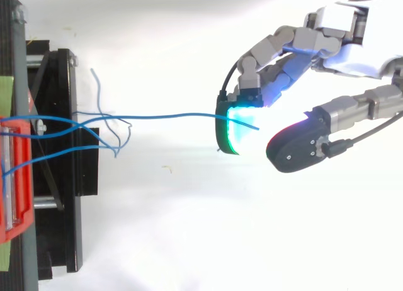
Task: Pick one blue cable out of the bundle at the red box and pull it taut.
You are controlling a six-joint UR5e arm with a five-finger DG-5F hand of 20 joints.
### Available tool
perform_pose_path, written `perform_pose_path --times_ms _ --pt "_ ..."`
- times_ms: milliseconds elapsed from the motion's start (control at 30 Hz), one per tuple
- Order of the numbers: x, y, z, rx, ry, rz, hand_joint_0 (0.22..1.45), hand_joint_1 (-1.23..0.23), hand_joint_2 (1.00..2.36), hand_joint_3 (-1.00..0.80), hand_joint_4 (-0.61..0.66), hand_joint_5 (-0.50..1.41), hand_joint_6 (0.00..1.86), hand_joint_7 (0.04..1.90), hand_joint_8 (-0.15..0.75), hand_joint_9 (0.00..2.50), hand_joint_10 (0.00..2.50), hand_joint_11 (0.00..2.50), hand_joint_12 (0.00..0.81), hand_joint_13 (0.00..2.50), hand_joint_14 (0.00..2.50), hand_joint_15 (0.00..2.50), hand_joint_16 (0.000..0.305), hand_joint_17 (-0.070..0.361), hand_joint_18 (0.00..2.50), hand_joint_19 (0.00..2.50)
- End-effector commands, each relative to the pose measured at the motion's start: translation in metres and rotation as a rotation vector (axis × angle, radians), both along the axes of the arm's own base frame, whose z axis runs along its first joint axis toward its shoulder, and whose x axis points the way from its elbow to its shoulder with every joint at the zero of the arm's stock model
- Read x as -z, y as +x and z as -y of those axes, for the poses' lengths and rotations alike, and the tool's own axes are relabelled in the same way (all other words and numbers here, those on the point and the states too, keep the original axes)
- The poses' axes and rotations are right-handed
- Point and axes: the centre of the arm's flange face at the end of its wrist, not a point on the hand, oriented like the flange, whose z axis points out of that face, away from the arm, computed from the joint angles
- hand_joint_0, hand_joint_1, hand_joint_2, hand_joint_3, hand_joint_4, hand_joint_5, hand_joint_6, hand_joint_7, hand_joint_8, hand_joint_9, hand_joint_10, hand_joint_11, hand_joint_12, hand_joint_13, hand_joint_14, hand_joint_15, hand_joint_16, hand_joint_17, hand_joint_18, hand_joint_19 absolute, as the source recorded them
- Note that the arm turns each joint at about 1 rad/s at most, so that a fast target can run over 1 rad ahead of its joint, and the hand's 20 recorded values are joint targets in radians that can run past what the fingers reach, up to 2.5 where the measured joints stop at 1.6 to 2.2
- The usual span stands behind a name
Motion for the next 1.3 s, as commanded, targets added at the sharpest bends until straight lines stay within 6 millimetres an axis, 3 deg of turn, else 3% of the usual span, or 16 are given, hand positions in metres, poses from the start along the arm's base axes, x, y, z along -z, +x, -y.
perform_pose_path --times_ms 0,1267 --pt "-0.0001 0.0001 0.0001 0.000 -0.003 0.000 0.64 -0.73 1.03 -0.04 -0.13 -0.18 0.95 1.16 0.285 0.97 0.01 1.07 0.375 0.63 0.01 0.38 0.048 0.108 0.56 0.25" --pt "0.0006 -0.0005 0.0011 0.002 -0.003 -0.001 0.64 -0.73 1.03 -0.06 -0.13 -0.18 0.95 1.14 0.284 0.94 0.01 1.03 0.374 0.62 0.01 0.38 0.048 0.108 0.56 0.26"
